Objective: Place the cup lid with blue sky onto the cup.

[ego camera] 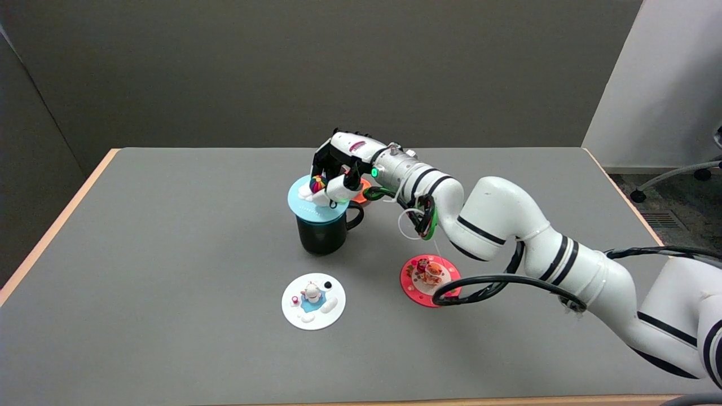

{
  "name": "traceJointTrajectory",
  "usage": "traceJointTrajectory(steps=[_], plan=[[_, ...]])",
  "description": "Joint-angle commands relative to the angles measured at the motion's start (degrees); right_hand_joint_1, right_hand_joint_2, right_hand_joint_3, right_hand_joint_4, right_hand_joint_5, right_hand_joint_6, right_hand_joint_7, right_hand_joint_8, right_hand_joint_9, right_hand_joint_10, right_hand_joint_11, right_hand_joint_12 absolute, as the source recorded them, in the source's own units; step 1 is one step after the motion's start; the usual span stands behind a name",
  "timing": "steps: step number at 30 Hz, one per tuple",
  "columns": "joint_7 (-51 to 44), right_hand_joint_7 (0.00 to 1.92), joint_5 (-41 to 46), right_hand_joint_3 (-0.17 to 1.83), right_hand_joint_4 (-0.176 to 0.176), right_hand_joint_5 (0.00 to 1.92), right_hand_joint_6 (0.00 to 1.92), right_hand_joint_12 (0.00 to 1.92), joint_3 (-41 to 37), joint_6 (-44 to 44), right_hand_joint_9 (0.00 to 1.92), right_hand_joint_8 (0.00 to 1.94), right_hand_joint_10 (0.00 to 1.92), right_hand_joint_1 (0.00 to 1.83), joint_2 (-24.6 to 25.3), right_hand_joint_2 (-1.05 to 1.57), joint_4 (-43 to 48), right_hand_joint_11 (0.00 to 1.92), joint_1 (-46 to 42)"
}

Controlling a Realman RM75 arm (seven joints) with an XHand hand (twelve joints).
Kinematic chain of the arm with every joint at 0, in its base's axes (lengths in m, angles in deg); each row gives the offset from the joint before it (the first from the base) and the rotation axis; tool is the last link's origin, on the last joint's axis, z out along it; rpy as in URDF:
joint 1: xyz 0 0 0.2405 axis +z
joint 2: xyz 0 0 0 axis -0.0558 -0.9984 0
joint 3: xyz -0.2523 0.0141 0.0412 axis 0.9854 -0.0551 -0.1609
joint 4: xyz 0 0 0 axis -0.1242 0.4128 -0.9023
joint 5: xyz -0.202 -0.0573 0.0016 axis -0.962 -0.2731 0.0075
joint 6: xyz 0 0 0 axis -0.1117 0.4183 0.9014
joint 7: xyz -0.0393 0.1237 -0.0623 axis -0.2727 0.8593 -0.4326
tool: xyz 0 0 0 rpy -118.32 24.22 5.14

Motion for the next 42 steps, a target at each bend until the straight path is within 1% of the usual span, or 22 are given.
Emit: traceJointTrajectory(steps=[1, 26, 28, 29, 30, 35, 39, 42], plan=[[-0.49, 0.87, 1.08, 0.14, -0.081, 0.82, 1.09, 0.25, 0.17, -0.56, 0.48, 1.36, 1.23, 1.20, -0.07, 1.12, -0.81, 0.45, -1.06], [-0.49, 0.87, 1.08, 0.15, -0.078, 0.81, 1.09, 0.26, -0.31, 0.00, 0.47, 1.37, 1.23, 1.20, -0.23, 1.12, -1.14, 0.45, -1.62], [-0.49, 0.86, 1.08, 0.16, -0.071, 0.81, 1.10, 0.26, -0.31, 0.00, 0.47, 1.37, 1.23, 1.20, -0.23, 1.12, -1.29, 0.45, -1.70], [-0.49, 0.84, 1.08, 0.13, -0.060, 0.79, 1.12, 0.40, -0.32, 0.00, 0.52, 1.40, 1.12, 1.19, -0.23, 1.14, -1.29, 0.38, -1.70], [-0.49, 0.85, 1.08, 0.16, -0.064, 0.81, 1.11, 0.28, -0.39, 0.00, 0.47, 1.38, 1.21, 1.19, -0.23, 1.12, -1.29, 0.44, -1.70], [-0.49, 0.85, 1.08, 0.15, -0.059, 0.80, 1.12, 0.25, -0.39, 0.00, 0.46, 1.39, 1.23, 1.19, -0.23, 1.13, -1.38, 0.45, -1.70], [-0.49, 0.83, 1.08, 0.15, -0.049, 0.80, 1.13, 0.27, -0.39, 0.00, 0.45, 1.40, 1.20, 1.18, -0.23, 1.14, -1.54, 0.44, -1.70], [-0.49, 0.83, 1.08, 0.16, -0.047, 0.80, 1.13, 0.27, -0.39, 0.00, 0.45, 1.40, 1.20, 1.18, -0.23, 1.13, -1.53, 0.44, -1.70]])
